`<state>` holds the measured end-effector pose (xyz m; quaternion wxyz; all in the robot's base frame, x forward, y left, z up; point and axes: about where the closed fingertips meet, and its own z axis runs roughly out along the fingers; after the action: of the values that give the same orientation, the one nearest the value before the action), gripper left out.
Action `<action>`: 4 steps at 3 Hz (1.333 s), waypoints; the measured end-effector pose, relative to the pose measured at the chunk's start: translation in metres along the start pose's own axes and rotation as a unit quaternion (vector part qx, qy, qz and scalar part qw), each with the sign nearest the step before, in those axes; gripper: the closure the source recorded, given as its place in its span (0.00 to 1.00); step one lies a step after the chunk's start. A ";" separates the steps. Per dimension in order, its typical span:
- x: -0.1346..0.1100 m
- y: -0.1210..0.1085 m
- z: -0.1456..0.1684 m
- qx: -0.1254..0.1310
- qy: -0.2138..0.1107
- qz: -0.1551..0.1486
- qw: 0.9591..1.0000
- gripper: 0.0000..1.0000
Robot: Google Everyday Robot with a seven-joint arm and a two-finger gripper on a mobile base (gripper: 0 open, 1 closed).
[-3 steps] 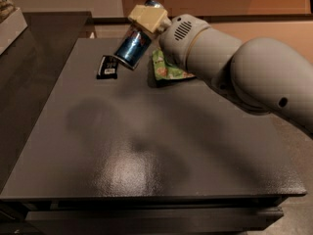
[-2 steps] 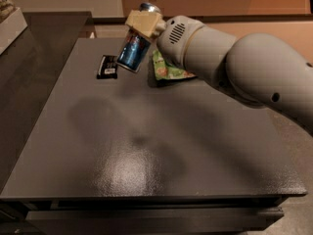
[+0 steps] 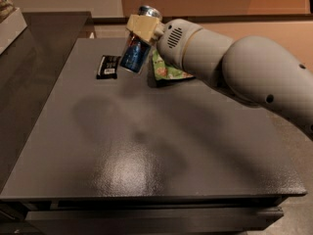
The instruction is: Place redbull can upright
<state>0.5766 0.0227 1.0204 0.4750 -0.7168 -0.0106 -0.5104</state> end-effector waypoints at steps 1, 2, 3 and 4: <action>0.002 0.000 0.000 0.001 0.002 -0.012 1.000 1.00; 0.009 0.009 -0.006 0.021 0.007 -0.051 0.998 1.00; 0.001 0.017 -0.004 0.069 -0.006 -0.101 0.992 1.00; -0.015 0.013 -0.004 0.110 -0.033 -0.164 0.980 1.00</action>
Offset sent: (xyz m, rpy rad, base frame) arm 0.0147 -0.0364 -0.0191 -0.1019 -0.2478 0.0852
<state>0.5730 0.0193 1.0006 0.4605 -0.6651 -0.1993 -0.5531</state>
